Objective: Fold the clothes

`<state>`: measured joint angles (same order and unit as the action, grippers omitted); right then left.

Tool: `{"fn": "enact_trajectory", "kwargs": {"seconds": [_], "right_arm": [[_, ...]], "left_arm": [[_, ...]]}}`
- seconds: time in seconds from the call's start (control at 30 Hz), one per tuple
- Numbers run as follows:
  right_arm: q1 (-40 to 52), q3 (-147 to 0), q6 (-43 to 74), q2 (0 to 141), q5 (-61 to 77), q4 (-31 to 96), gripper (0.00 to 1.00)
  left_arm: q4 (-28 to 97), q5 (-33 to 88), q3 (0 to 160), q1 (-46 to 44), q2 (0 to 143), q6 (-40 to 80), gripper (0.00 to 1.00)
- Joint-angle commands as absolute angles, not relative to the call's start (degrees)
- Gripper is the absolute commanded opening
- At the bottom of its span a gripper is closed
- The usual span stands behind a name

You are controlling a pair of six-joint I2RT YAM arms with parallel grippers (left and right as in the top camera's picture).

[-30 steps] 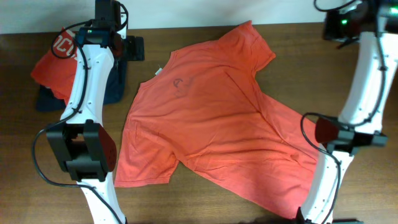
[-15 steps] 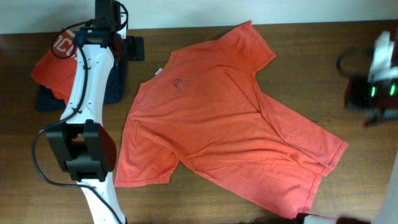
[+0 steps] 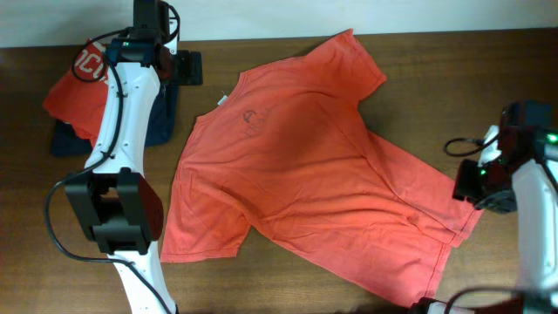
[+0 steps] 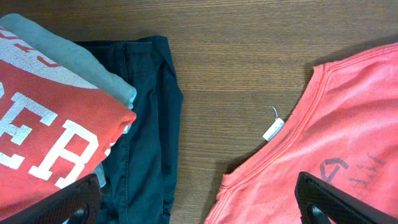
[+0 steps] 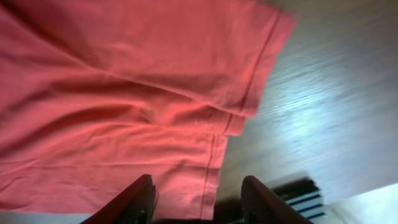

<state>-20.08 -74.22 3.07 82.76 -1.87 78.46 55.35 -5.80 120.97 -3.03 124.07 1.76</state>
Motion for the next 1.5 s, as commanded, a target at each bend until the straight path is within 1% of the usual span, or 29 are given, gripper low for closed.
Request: {"fn": "enact_trajectory", "kwargs": {"seconds": [0.0,0.17,0.27,0.57,0.7,0.8,1.03,1.47], "right_arm": [[-21.1,-70.8,4.0,86.8,1.0,76.5,0.50],[-21.2,-70.7,4.1,91.3,1.1,71.7,0.50],[-21.5,-70.6,6.8,92.7,0.9,70.0,0.49],[-21.6,-69.7,10.9,93.0,0.9,68.0,0.50],[-21.6,-65.8,11.6,93.0,1.7,64.3,0.49],[-21.6,-61.1,11.7,93.0,5.6,59.9,0.49],[-21.3,-53.8,11.5,93.0,6.3,54.7,0.49],[-21.3,-49.1,11.5,93.0,7.1,53.3,0.49]], "left_arm": [[55.4,-5.4,121.7,-3.0,122.9,1.9,0.99],[55.4,-5.4,121.7,-3.0,122.9,1.9,0.99],[55.4,-5.4,121.7,-3.0,122.9,1.9,0.99],[55.4,-5.4,121.7,-3.0,122.9,1.9,0.99],[55.4,-5.4,121.7,-3.0,122.9,1.9,0.99],[55.4,-5.4,121.7,-3.0,122.9,1.9,0.99],[55.4,-5.4,121.7,-3.0,122.9,1.9,0.99],[55.4,-5.4,121.7,-3.0,122.9,1.9,0.99]]}}
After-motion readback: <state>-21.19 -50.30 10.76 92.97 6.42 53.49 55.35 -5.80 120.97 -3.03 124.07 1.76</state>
